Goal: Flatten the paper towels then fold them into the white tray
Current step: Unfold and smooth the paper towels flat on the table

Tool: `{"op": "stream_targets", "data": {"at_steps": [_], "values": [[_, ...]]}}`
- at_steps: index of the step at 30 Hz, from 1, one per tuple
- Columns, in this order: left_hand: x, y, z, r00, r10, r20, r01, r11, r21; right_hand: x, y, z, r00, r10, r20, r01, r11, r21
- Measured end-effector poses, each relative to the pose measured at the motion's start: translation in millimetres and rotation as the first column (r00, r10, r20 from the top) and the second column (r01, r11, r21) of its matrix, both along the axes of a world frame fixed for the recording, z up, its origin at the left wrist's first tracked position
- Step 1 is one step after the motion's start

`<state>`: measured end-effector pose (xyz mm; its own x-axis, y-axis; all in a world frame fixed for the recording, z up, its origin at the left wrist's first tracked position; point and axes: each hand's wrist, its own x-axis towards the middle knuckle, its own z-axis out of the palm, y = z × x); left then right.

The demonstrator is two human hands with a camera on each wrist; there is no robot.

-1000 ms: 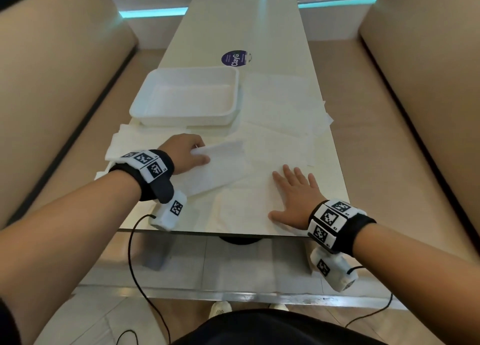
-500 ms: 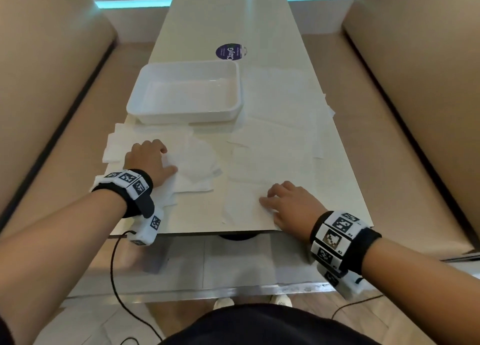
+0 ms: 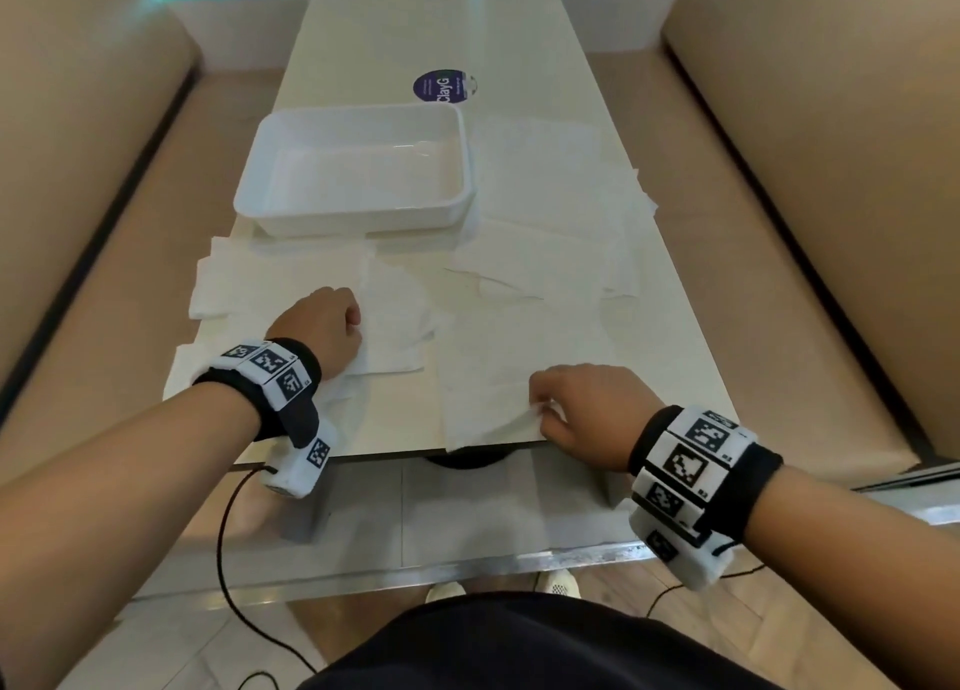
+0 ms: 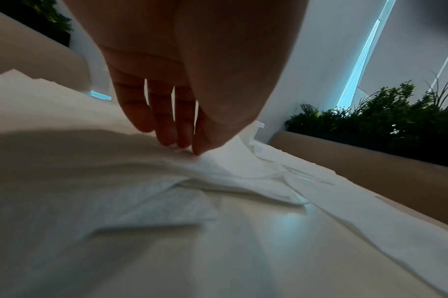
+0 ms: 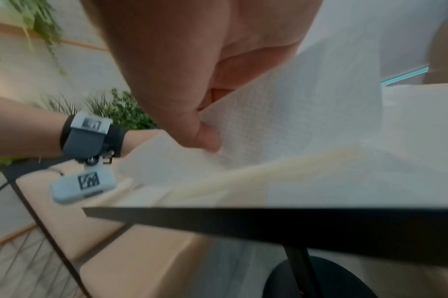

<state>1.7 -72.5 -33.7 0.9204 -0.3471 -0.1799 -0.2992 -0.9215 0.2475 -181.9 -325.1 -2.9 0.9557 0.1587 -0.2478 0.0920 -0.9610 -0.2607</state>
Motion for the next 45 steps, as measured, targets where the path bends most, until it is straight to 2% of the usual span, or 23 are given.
{"op": "stream_targets", "data": {"at_steps": [4, 7, 10, 12, 15, 18, 20, 22, 26, 30, 33, 36, 40, 42, 45], "values": [[-16.7, -10.7, 9.1, 0.999, -0.053, -0.007, 0.052, 0.991, -0.123, 24.4, -2.3, 24.5, 0.995, -0.102, 0.017, 0.101, 0.994, 0.049], [-37.6, -22.0, 18.5, 0.989, -0.127, -0.082, 0.103, 0.963, -0.251, 52.1, -7.5, 30.9, 0.988, -0.156, -0.007, 0.156, 0.986, 0.058], [-51.9, -29.9, 19.9, 0.98, -0.163, -0.118, 0.139, 0.972, -0.189, 77.5, -12.0, 22.7, 0.981, -0.194, -0.024, 0.195, 0.981, 0.024], [-56.1, -34.3, 16.5, 0.981, -0.131, -0.144, 0.104, 0.979, -0.177, 86.3, -13.6, 13.6, 0.975, -0.22, -0.01, 0.22, 0.975, -0.027], [-57.3, -39.0, 10.4, 0.994, -0.085, -0.066, 0.068, 0.971, -0.228, 85.6, -16.2, 1.4, 0.965, -0.235, 0.115, 0.245, 0.966, -0.082], [-57.1, -43.6, 9.5, 0.995, -0.069, 0.07, 0.087, 0.949, -0.303, 76.0, -18.4, -2.7, 0.94, -0.213, 0.268, 0.221, 0.975, 0.001], [-58.4, -48.7, 11.5, 0.986, -0.118, 0.116, 0.15, 0.935, -0.322, 69.6, -20.0, -7.4, 0.957, -0.155, 0.243, 0.151, 0.988, 0.037], [-59.6, -56.9, 11.9, 0.968, -0.236, 0.088, 0.252, 0.919, -0.304, 65.5, -20.0, -14.1, 0.988, -0.077, 0.134, 0.076, 0.997, 0.013], [-67.0, -85.7, 6.2, 0.883, -0.459, -0.097, 0.442, 0.883, -0.156, 62.5, -16.2, -28.0, 1.0, -0.008, -0.015, 0.007, 0.996, -0.087], [-72.9, -105.0, -5.9, 0.849, -0.459, -0.261, 0.48, 0.877, 0.019, 58.1, -14.5, -35.9, 0.999, -0.033, -0.041, 0.03, 0.998, -0.063], [-73.7, -104.1, -11.5, 0.845, -0.468, -0.258, 0.509, 0.852, 0.12, 50.7, -19.2, -36.6, 0.997, -0.042, -0.064, 0.037, 0.997, -0.071], [-78.1, -98.0, -11.7, 0.817, -0.514, -0.26, 0.559, 0.817, 0.142, 39.5, -24.6, -32.5, 0.996, -0.047, -0.079, 0.042, 0.997, -0.063], [-88.1, -93.7, -8.6, 0.807, -0.54, -0.238, 0.57, 0.818, 0.077, 35.2, -23.4, -24.2, 1.0, -0.009, 0.016, 0.01, 0.999, -0.05], [-89.8, -97.8, -8.9, 0.825, -0.536, -0.176, 0.549, 0.836, 0.026, 38.1, -20.1, -26.5, 0.999, 0.041, -0.01, -0.042, 0.998, -0.052], [-89.7, -105.2, -12.2, 0.837, -0.511, -0.195, 0.529, 0.847, 0.046, 38.6, -19.1, -34.4, 0.997, 0.023, -0.071, -0.028, 0.998, -0.062]]}}
